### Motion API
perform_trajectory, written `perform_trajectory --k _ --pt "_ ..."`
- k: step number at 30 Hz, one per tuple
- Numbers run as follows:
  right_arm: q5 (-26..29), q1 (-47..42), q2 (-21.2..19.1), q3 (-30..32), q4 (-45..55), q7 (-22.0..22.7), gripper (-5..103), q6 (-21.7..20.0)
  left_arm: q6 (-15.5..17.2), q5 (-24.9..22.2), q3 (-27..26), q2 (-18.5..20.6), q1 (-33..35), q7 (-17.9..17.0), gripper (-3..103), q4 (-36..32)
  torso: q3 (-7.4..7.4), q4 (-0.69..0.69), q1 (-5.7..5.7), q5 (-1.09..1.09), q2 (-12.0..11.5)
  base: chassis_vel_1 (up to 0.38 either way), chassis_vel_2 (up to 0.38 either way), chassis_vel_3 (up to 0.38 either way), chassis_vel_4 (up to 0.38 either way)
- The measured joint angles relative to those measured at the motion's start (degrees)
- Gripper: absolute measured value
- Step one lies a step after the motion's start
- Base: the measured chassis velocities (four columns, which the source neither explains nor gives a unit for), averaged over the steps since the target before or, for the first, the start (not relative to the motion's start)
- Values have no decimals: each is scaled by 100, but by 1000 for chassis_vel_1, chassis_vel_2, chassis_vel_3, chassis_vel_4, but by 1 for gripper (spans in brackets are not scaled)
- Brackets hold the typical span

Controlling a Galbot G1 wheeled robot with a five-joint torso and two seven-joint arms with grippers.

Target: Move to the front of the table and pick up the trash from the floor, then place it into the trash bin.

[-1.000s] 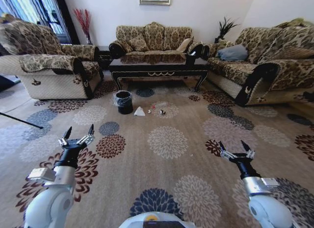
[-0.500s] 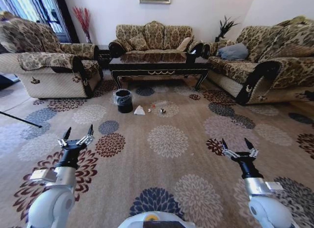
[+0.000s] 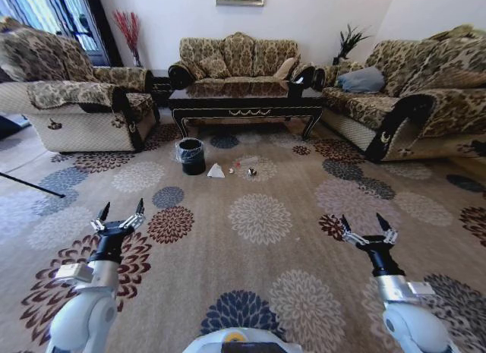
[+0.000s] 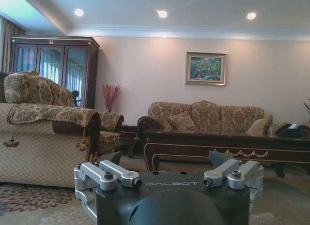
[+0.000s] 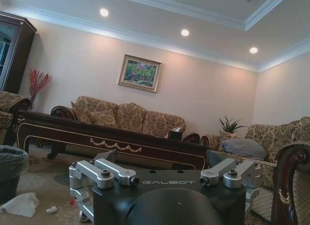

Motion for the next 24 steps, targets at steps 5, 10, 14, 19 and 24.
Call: perform_trajectory --k 5,10,14,19,24 --pt "-1 118 -30 -87 -136 -13 100 4 65 86 -39 -4 8 17 100 -15 7 0 2 0 8 -17 32 20 -19" --pt "8 230 -21 -138 -245 -19 100 34 72 128 -76 20 37 45 100 -13 13 0 2 0 16 -89 75 98 -92" --pt "18 283 7 -156 -300 -19 100 54 78 127 -101 55 45 47 100 -19 17 0 3 1 20 -187 156 178 -159" --pt "13 312 85 -159 -325 -19 100 71 79 106 -114 126 50 51 100 -21 21 0 5 0 23 -266 220 243 -220" --pt "-31 374 146 -209 -351 -33 100 75 78 39 -197 171 90 53 100 -56 25 0 6 0 27 -318 277 306 -282"
